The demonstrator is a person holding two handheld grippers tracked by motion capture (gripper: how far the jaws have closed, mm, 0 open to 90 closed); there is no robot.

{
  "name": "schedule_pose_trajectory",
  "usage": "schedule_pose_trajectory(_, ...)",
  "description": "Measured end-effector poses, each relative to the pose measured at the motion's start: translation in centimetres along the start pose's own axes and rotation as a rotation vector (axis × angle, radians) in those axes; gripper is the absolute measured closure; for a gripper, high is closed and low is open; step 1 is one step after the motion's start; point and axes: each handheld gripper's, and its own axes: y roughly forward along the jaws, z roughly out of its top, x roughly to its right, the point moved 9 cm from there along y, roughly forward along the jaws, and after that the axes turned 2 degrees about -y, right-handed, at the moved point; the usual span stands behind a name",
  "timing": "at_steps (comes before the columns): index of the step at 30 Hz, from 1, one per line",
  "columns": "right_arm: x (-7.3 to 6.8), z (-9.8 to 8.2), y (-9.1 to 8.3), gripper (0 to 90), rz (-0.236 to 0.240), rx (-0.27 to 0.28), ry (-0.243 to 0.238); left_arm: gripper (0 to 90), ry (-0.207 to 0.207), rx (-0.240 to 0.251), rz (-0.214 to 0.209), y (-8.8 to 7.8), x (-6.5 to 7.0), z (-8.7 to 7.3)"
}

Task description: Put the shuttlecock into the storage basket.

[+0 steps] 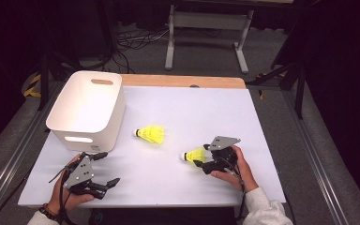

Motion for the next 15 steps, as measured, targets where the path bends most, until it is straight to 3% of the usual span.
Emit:
schedule_pose_trajectory(10, -0.6, -0.1, -1.9, 28.6, -0.028, 0.020, 0.017, 8.0, 0.000, 0.002, 0.002, -0.1, 0.0, 0.1)
schedule_pose_trajectory(13, -1.1, -0.4, -2.2, 32.4, -0.027, 0.016, 0.024, 8.0, 0.000, 0.003, 0.003, -0.1, 0.0, 0.1)
schedule_pose_trajectory(15, -1.6, -0.7, -2.2, 39.9, -0.019, 0.006, 0.013, 8.0, 0.002, 0.002, 0.003, -0.1, 0.0, 0.1)
